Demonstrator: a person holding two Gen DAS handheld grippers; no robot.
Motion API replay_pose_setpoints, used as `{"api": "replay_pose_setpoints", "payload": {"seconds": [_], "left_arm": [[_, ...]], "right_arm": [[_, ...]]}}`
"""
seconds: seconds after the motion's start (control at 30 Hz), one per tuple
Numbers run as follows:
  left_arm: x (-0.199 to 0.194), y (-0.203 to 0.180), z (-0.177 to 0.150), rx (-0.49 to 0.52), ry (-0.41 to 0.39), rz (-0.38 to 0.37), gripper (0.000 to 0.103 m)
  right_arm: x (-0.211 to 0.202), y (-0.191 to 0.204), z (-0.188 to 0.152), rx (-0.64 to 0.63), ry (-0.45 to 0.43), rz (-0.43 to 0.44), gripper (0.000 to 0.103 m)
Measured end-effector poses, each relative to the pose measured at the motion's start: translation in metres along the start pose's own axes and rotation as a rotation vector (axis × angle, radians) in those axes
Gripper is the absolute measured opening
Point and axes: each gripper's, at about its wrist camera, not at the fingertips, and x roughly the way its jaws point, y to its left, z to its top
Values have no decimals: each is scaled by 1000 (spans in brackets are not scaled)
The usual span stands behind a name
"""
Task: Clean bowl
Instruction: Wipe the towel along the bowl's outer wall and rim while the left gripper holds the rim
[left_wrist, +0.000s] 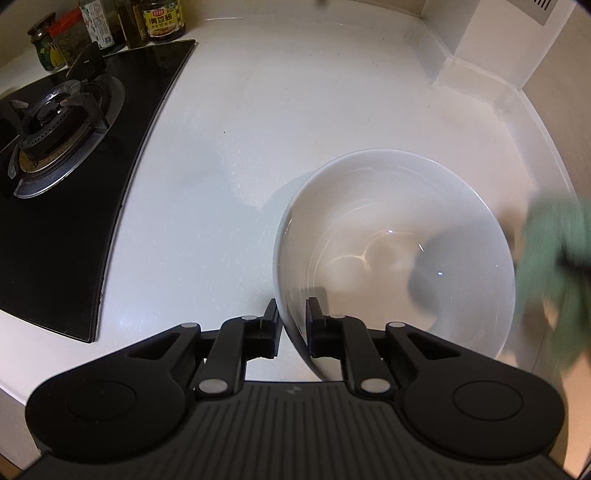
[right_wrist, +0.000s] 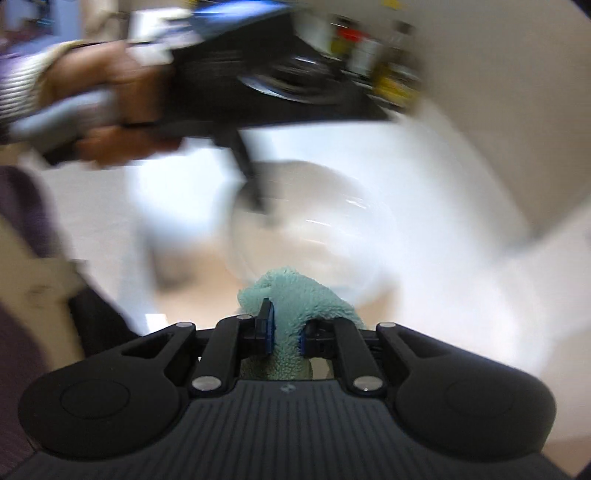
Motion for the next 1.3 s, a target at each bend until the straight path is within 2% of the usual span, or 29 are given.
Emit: {"api": "replay_pose_setpoints", "payload": {"seconds": [0.03,0.1,0.2,0.33,0.43,0.73,1.03,1.2,1.3], "left_arm": [[0,0,0,2,-1,1,13],[0,0,1,3,-2,3,12],[1,-1,1,6,-3,7,12],[2,0,2,-2,0,6,11],[2,1,3,-11,-1,7,11],[4,-1,5,-10,-12,17,12],[5,-11,2,0,-12,-1,19],[5,-16,1,11,-22,5,21],[5,-17,2,12,-26,8,21]], "right_arm": [[5,-13,0,35,21,-50,9],[18,-36,6,127,7,-64,9],[43,-53,26,219,-44,23,9],[60,-45,54,197,-111,148,9],[71,-45,65,177,-99,202,9],[74,-46,26,247,18,235,9],[32,-31,-32,345,-9,229,12],[9,-13,-52,435,-15,199,13],[-1,-2,-60,468,-16,212,17]]}}
